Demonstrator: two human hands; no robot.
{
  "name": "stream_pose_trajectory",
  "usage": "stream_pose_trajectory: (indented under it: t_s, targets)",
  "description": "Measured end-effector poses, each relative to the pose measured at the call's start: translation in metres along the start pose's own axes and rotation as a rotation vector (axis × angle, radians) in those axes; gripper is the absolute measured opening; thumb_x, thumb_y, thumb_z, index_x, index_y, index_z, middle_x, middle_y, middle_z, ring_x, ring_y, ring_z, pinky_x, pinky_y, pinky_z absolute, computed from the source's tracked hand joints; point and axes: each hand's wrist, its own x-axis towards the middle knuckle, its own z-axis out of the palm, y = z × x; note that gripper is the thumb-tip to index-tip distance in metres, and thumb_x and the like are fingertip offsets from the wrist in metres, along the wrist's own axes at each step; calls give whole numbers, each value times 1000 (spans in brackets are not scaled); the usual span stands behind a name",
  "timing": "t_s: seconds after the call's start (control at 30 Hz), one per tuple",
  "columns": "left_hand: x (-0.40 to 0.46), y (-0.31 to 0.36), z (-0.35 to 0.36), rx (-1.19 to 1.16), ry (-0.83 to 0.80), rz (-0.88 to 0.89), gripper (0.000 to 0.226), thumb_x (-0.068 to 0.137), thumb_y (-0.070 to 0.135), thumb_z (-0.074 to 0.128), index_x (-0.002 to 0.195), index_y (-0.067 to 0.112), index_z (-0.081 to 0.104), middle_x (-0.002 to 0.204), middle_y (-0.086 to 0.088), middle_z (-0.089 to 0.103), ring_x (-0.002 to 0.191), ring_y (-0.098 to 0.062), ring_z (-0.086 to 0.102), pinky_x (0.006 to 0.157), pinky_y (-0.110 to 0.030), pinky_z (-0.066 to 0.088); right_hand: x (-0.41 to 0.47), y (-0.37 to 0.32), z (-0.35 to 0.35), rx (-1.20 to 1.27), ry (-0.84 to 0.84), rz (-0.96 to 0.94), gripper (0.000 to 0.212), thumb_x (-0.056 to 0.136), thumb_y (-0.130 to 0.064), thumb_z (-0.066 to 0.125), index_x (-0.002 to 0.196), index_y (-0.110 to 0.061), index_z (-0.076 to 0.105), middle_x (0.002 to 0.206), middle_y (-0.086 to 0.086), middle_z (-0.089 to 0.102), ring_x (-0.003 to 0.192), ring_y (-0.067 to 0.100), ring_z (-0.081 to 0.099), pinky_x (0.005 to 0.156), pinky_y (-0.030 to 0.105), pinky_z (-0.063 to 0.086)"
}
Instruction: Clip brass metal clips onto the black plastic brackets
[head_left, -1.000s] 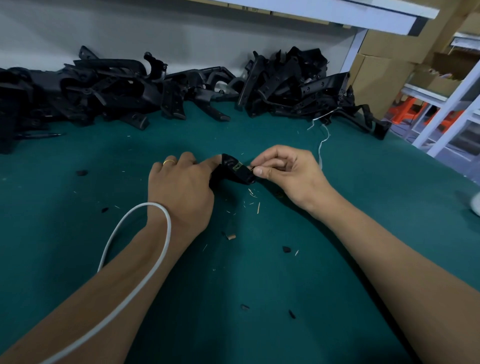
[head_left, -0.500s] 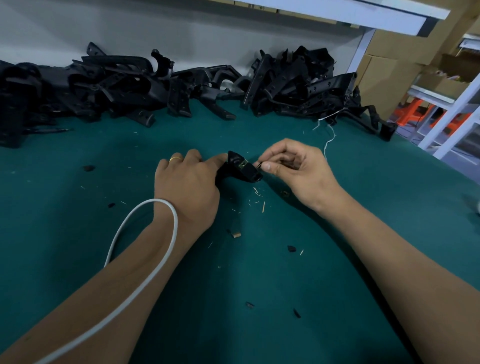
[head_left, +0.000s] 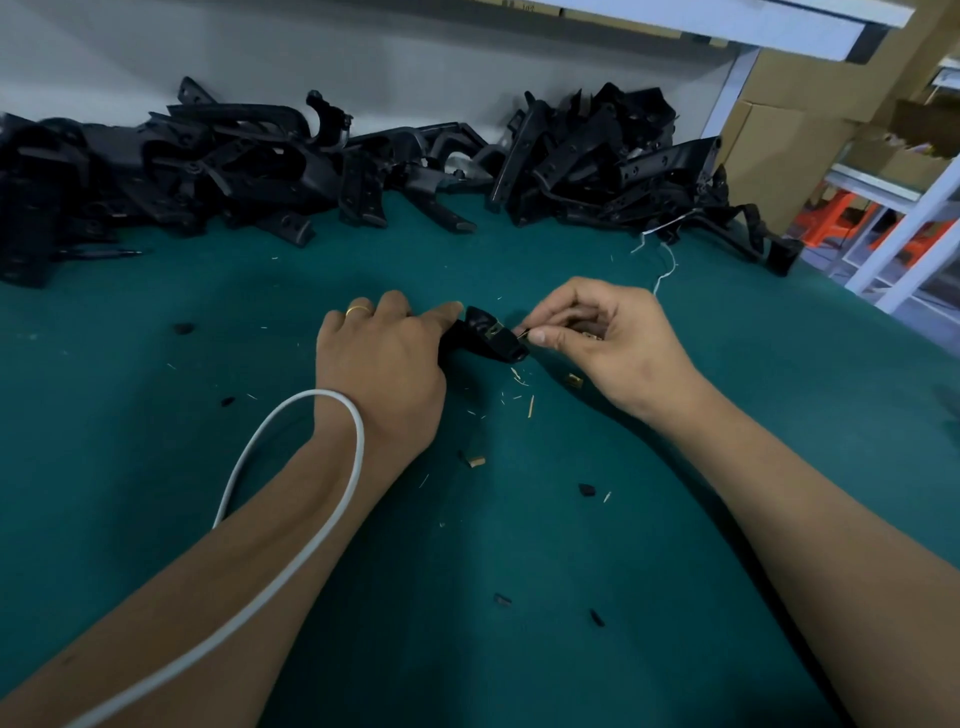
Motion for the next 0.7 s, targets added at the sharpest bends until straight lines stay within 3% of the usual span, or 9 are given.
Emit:
stream_pose_trajectory:
  t_s: [0.07, 0.27, 0.47, 0.57, 0.7]
  targets:
    - [0, 1, 0, 5, -6, 2, 58, 96, 16, 49, 147, 43, 50, 99, -4, 57, 95, -34, 54, 85, -42, 38, 0, 0, -1, -61, -13, -26, 17, 89, -10, 80, 92, -26, 75, 91, -13, 78, 91, 7, 74, 88, 20, 55]
    - [1, -1, 0, 22, -33, -4, 58, 98, 16, 45, 149, 42, 45, 99, -6, 58, 99, -36, 54, 87, -43, 38, 3, -1, 2, -99, 28, -64, 12, 88, -8, 81, 93, -19, 78, 91, -13, 78, 91, 7, 74, 92, 24, 57]
    - [1, -2, 0, -1, -31, -11, 56, 97, 16, 49, 148, 39, 47, 99, -8, 61, 96, -35, 55, 85, -43, 38, 2, -1, 14, 176, 91, 3, 15, 89, 2, 77, 92, -13, 75, 91, 1, 80, 89, 20, 76, 90, 33, 59]
    - [2, -3, 0, -21, -21, -21, 56, 97, 16, 50, 149, 38, 47, 97, -9, 61, 94, -35, 55, 85, -43, 38, 4, -1, 17, 331, 120, 25, 14, 89, 5, 75, 95, -8, 73, 93, 6, 81, 89, 19, 75, 87, 28, 58]
    - [3, -3, 1, -27, -13, -31, 55, 97, 16, 50, 148, 39, 48, 95, -8, 61, 93, -34, 55, 83, -41, 35, 4, 0, 21, 331, 117, 38, 17, 90, 4, 75, 95, -12, 73, 89, 2, 80, 84, 12, 74, 83, 20, 55]
